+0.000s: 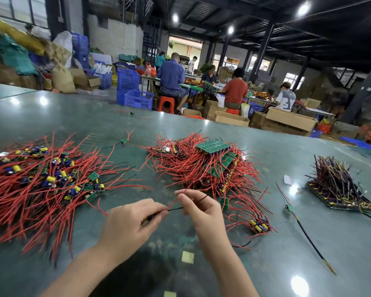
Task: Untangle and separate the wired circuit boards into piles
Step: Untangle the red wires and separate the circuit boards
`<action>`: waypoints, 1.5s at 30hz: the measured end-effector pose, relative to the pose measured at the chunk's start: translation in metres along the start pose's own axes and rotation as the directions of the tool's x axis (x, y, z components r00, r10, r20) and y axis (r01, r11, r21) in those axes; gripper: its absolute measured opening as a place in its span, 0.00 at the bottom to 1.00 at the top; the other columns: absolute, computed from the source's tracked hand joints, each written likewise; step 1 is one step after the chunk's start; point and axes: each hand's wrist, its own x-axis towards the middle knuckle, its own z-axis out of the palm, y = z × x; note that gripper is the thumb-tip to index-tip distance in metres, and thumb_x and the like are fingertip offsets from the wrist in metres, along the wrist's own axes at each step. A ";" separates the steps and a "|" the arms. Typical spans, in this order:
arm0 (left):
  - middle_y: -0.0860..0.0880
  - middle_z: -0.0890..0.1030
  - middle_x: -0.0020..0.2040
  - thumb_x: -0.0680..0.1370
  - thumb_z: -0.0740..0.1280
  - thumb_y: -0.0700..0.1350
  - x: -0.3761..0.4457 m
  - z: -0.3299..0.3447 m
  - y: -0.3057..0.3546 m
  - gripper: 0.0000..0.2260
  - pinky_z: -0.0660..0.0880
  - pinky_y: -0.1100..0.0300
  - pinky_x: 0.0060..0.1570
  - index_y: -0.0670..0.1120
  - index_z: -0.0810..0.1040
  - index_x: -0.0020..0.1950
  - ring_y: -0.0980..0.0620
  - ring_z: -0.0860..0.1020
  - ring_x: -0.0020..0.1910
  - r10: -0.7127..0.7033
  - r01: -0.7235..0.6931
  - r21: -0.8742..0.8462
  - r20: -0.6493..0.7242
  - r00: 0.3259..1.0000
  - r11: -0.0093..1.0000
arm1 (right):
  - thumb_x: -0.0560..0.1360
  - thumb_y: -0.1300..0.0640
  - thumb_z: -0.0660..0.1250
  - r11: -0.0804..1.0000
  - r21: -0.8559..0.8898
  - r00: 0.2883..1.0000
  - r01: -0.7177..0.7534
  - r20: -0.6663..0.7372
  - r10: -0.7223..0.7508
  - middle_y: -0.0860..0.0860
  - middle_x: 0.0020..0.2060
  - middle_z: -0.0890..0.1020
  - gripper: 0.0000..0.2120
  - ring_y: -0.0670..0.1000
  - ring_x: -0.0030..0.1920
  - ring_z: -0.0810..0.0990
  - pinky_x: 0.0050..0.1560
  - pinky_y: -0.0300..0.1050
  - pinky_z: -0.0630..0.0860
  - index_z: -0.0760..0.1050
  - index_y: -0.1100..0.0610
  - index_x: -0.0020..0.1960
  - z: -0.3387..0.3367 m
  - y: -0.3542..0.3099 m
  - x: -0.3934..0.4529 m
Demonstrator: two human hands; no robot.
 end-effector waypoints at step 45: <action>0.57 0.78 0.29 0.71 0.59 0.58 -0.001 0.006 -0.009 0.07 0.66 0.62 0.31 0.59 0.75 0.42 0.57 0.75 0.30 -0.318 0.323 -0.137 0.063 0.946 0.936 | 0.66 0.60 0.68 0.623 0.730 0.857 -0.282 -0.101 0.505 0.52 0.28 0.79 0.06 0.44 0.26 0.78 0.28 0.35 0.77 0.77 0.63 0.41 -0.014 -0.001 0.011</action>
